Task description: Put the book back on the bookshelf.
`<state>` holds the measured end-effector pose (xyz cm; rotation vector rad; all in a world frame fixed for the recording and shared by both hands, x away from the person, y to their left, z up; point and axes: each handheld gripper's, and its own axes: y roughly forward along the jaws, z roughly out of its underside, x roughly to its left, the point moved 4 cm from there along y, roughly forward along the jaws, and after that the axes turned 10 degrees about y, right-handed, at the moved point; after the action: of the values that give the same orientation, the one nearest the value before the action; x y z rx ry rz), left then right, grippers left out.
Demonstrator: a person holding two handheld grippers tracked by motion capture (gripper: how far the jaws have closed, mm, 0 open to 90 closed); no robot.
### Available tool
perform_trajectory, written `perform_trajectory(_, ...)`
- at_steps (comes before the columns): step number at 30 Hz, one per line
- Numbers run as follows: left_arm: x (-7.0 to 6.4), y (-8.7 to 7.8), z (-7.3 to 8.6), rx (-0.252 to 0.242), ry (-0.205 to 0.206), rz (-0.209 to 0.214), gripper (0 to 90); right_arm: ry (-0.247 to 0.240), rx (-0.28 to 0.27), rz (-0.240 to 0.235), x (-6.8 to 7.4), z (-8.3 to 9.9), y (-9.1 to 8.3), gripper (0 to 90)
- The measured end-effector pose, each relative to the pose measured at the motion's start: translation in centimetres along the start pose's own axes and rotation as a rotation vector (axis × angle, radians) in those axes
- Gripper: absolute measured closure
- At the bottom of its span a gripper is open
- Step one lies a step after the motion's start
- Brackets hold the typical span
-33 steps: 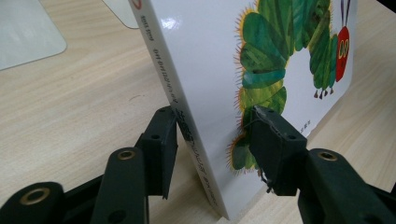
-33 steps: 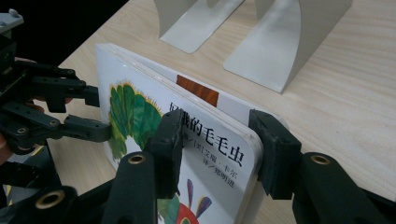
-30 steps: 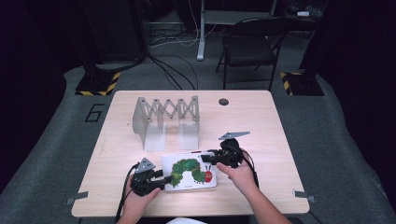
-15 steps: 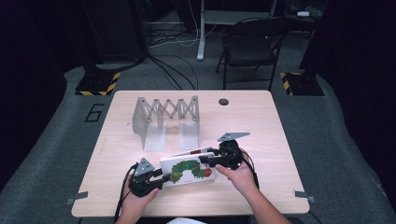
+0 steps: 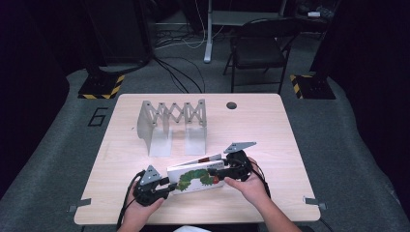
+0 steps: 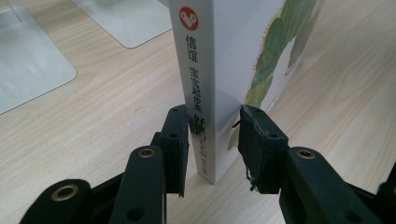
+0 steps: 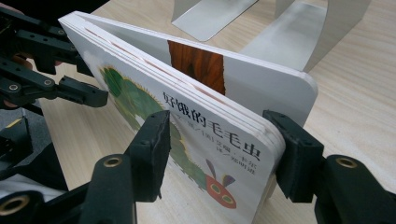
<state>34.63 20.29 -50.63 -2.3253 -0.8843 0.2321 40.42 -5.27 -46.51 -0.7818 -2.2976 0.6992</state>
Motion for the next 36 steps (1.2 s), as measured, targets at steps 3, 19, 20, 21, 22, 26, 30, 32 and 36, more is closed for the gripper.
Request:
perform_trajectory(3,-0.2,0.0,-0.1,-0.002,0.017,0.025,63.3,-0.005,-0.001,-0.007,-0.1,0.2,-0.1,42.8)
perform_trajectory(19,-0.3,0.0,-2.2,-0.071,0.071,0.099,57.2,-0.019,0.013,0.025,-0.7,1.7,-1.0,41.1)
perform_trajectory(20,-0.3,0.1,-2.3,-0.070,0.074,0.099,56.0,-0.013,0.017,0.035,-0.7,1.9,-1.0,41.2)
perform_trajectory(21,-0.3,0.3,-2.4,-0.073,0.085,0.086,54.6,-0.003,0.026,0.046,-0.8,2.1,-1.1,41.3)
perform_trajectory(22,-0.3,0.4,-2.4,-0.069,0.086,0.090,53.0,-0.006,0.028,0.050,-1.0,2.2,-1.1,41.3)
perform_trajectory(26,-0.2,1.1,-2.7,-0.073,0.094,0.072,43.6,0.019,0.026,0.060,-1.4,2.7,-1.4,41.5)
perform_trajectory(30,-0.2,1.7,-3.1,-0.083,0.107,0.078,38.3,0.047,0.029,0.060,-1.7,3.2,-1.6,41.8)
perform_trajectory(32,-0.3,1.9,-3.3,-0.082,0.113,0.089,37.1,0.059,0.029,0.059,-1.6,3.4,-1.6,41.9)
perform_trajectory(36,-0.5,2.5,-3.7,-0.096,0.110,0.110,36.8,0.060,0.034,0.071,-1.6,3.8,-1.7,42.0)
